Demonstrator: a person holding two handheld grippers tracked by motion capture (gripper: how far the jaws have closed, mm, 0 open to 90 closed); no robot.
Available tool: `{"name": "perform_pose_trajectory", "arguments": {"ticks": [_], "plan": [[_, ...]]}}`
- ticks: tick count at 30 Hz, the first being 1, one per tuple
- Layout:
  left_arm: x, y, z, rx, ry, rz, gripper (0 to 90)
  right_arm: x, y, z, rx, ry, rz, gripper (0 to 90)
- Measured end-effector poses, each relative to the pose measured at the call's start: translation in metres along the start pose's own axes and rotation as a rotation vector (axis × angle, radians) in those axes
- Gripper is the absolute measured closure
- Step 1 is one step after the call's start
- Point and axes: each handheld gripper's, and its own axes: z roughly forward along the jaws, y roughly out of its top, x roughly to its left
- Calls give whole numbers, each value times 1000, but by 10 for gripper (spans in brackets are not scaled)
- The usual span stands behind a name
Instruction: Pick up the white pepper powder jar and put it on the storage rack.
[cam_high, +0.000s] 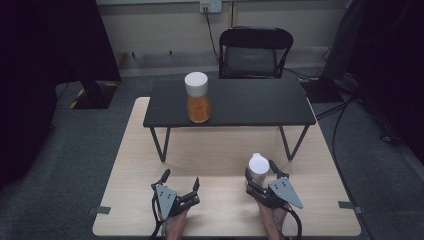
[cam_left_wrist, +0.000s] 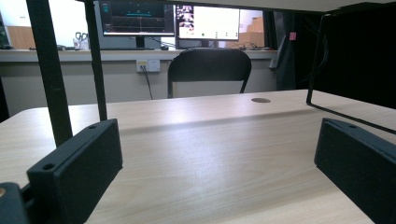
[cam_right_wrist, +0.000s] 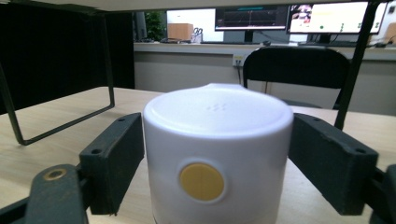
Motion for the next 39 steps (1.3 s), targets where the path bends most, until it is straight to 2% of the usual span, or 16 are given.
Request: {"name": "perform_pose_trajectory", "arguments": {"ticks": [9, 30, 39], "plan": [[0, 0, 0, 0, 1, 0, 7, 2, -2, 2, 6, -1, -3, 295], [0, 0, 0, 0, 1, 0, 6, 3, 1, 1, 14, -9, 5, 302], [0, 0, 0, 0, 1, 0, 5, 0, 9, -3, 17, 3, -2, 302]]}}
